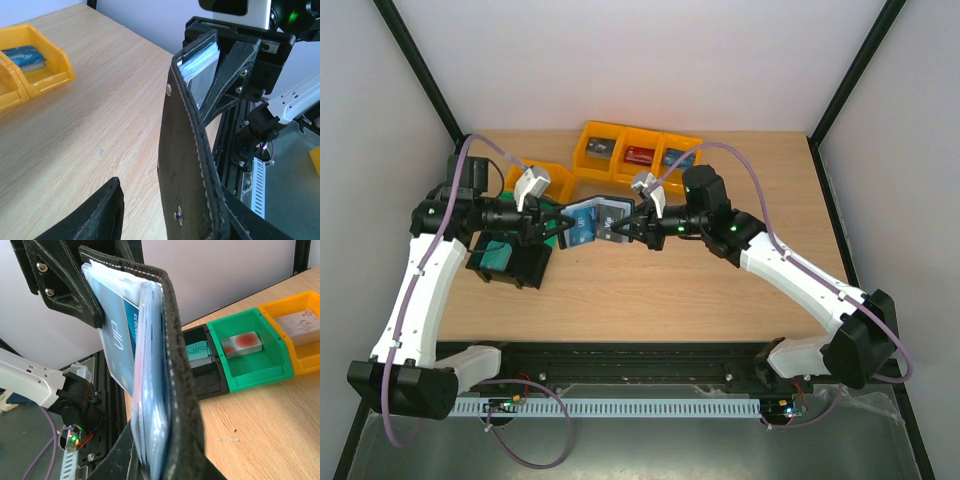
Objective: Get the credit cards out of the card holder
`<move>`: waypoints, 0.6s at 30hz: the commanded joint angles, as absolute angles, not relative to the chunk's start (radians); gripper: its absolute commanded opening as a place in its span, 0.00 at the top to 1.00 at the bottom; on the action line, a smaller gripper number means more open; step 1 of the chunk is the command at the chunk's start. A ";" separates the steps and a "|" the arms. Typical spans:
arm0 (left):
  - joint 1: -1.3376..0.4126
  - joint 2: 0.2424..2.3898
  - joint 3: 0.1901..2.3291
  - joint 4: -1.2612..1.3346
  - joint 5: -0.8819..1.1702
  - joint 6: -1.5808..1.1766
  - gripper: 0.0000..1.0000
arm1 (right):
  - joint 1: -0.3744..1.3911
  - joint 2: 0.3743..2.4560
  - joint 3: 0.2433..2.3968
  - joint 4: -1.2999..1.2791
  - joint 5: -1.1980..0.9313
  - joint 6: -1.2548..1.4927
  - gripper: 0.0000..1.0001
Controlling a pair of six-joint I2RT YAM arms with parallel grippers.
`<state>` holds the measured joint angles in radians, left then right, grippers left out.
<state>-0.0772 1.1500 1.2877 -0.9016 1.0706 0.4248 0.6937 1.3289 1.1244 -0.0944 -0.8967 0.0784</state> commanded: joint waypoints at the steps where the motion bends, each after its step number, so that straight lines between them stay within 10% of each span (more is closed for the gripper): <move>1: -0.077 1.131 1.251 -0.893 1.099 0.444 0.57 | 0.690 1.298 1.165 -0.077 -0.937 0.073 0.98; 7: -0.099 1.139 1.225 -0.835 1.093 0.392 0.59 | 0.690 1.320 1.173 -0.073 -0.968 0.090 0.98; 14: -0.106 1.142 1.211 -0.822 1.133 0.374 0.97 | 0.690 1.332 1.168 -0.075 -0.976 0.085 0.98; 18: -0.104 1.140 1.202 -0.801 1.143 0.330 0.98 | 0.684 1.330 1.150 -0.072 -0.870 0.095 0.85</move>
<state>-0.1066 1.1458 1.2171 -0.8398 1.1095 0.3729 0.6846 1.3373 1.1358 -0.0967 -0.9283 0.0868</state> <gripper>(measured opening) 0.056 0.081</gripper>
